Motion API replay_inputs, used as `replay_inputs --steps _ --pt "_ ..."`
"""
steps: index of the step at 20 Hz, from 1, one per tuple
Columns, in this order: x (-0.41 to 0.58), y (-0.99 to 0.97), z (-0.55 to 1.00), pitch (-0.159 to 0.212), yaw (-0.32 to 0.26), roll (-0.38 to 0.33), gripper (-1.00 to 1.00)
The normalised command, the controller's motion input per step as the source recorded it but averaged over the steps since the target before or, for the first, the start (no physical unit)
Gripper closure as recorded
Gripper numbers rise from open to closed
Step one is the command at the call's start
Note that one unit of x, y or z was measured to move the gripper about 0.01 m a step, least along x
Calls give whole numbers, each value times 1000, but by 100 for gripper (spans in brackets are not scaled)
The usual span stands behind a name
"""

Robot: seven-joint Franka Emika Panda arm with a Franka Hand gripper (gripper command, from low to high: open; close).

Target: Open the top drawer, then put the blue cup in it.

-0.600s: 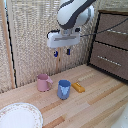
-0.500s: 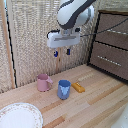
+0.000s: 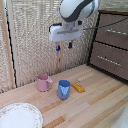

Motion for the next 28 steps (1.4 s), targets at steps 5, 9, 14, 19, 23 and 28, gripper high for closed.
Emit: replay_inputs --steps 5,9,14,19,23,28 --pt "-86 -297 162 -32 89 -314 -100" --pt "-72 -302 0 -18 78 -375 -100" --pt "-67 -300 0 -15 75 -375 -100" --pt "-38 -266 0 -56 93 -375 -100" --pt "0 -266 0 -74 89 -375 -100" --pt "0 -271 0 -43 72 -375 -100"
